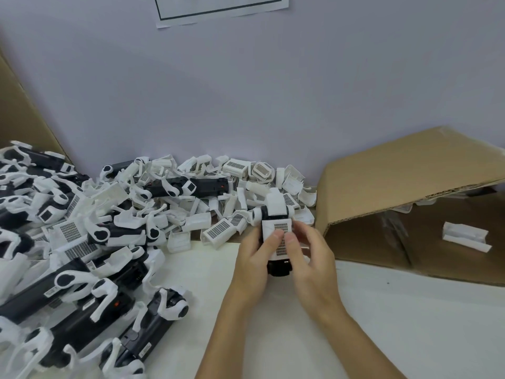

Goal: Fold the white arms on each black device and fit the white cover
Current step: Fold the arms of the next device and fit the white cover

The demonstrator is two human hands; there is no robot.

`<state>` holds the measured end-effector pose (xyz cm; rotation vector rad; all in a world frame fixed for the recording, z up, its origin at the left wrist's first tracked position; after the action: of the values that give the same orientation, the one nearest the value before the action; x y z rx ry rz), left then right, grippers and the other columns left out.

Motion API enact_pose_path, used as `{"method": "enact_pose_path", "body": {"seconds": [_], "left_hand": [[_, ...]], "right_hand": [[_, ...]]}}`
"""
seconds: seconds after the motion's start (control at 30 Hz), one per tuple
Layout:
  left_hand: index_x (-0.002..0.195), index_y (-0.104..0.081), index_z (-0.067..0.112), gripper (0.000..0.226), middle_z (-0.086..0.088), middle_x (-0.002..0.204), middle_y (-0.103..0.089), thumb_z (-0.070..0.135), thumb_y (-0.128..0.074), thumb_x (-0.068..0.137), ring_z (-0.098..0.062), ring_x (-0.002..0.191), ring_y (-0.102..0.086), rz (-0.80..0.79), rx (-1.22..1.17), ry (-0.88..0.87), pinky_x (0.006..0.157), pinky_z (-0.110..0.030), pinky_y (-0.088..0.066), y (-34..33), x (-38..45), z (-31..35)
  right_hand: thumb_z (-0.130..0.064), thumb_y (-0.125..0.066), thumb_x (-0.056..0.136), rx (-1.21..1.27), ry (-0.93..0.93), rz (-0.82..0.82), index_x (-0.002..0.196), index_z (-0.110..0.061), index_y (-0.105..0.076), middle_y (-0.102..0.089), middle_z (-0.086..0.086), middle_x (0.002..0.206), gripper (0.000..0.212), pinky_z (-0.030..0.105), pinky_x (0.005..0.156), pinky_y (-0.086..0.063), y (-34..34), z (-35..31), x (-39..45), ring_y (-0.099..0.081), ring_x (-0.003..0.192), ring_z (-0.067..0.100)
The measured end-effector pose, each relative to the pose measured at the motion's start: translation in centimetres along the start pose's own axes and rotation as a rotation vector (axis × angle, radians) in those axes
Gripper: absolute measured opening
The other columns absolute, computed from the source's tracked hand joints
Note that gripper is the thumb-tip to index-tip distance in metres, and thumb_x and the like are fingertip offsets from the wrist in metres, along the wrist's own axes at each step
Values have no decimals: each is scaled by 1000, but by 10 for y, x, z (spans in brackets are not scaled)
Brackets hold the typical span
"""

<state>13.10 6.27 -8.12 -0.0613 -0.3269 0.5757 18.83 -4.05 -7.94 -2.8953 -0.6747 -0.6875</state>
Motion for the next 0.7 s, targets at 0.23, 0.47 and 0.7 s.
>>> {"method": "enact_pose_path", "body": {"seconds": [0.23,0.47,0.7], "left_hand": [[117,-66,22,31,5,106,-75,26,-54,88,-12,102,-70,-61,-57,54,84,-24,-55,-10,-3,-4],[102,-74,15,35,-4,93,-77,42,-59,87,-19,91,-73,58,106,22,76,-26,-55,-3,2,-3],[100,-74,17,28,-8,94,-75,33,-54,89,-16,86,-71,40,88,26,73,-24,-56,-4,1,-2]], "right_hand": [[-20,-51,103,223,-116,-51,101,-25,-75,-77,-5,92,25,16,69,-52,-5,5,2,-71,86,7],[-15,-56,100,254,-121,38,109,-18,-72,-76,-11,100,18,11,77,-51,-1,5,5,-70,97,3],[-13,-57,99,317,-203,-35,106,-15,-75,-77,2,98,20,23,77,-56,0,11,6,-73,96,16]]}}
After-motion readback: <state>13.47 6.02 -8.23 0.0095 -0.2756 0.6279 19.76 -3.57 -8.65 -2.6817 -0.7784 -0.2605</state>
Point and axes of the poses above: each hand's wrist, its own x-axis towards the middle knuckle, its own y-axis out of the back of the hand, z = x × y, the point moved 8 cm from there along x, towards the middle knuckle
